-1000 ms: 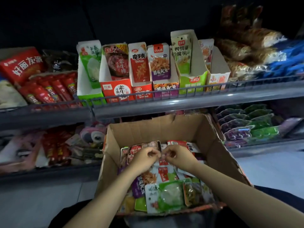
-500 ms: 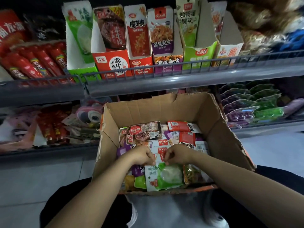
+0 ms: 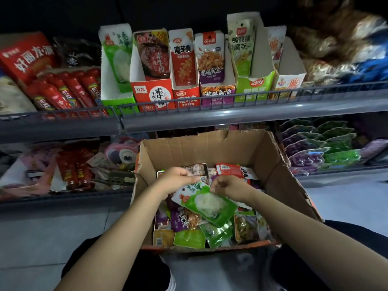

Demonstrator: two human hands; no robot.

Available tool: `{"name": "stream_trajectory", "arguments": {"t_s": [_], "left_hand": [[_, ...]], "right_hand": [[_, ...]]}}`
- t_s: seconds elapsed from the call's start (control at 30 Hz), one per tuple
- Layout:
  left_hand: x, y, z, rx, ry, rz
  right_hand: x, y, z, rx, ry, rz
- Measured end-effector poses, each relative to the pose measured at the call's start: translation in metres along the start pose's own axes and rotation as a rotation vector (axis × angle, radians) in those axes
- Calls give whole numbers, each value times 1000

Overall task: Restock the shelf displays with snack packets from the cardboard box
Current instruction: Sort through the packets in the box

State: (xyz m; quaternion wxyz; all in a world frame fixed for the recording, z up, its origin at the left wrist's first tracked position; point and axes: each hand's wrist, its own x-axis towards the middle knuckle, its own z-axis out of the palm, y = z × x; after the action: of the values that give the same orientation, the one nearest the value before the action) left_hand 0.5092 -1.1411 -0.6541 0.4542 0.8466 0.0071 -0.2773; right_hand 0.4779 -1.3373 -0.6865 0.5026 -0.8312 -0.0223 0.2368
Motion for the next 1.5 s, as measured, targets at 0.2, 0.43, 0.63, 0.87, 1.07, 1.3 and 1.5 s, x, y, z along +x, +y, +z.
{"name": "stream_trajectory", "arguments": {"t_s": [0.2, 0.43, 0.63, 0.87, 1.07, 1.3, 1.5], "left_hand": [[-20, 29, -29, -144, 143, 62], [-33, 55, -55, -460, 172, 92], [-41, 94, -73, -671, 119, 154], [-39, 136, -115, -653, 288, 311], [-38, 155, -175, -525, 448, 456], [-46, 159, -245, -363, 657, 567], [-41, 150, -285, -344, 767, 607]], "right_hand": [[-5, -27, -12, 229, 243, -49], [-13, -79, -33, 464, 354, -153], [-13, -123, -55, 491, 370, -242], [2, -183, -78, 386, 403, -369], [31, -243, -82, 231, 413, -498], [70, -308, -69, 227, 367, -603], [106, -343, -52, 99, 437, -690]]}}
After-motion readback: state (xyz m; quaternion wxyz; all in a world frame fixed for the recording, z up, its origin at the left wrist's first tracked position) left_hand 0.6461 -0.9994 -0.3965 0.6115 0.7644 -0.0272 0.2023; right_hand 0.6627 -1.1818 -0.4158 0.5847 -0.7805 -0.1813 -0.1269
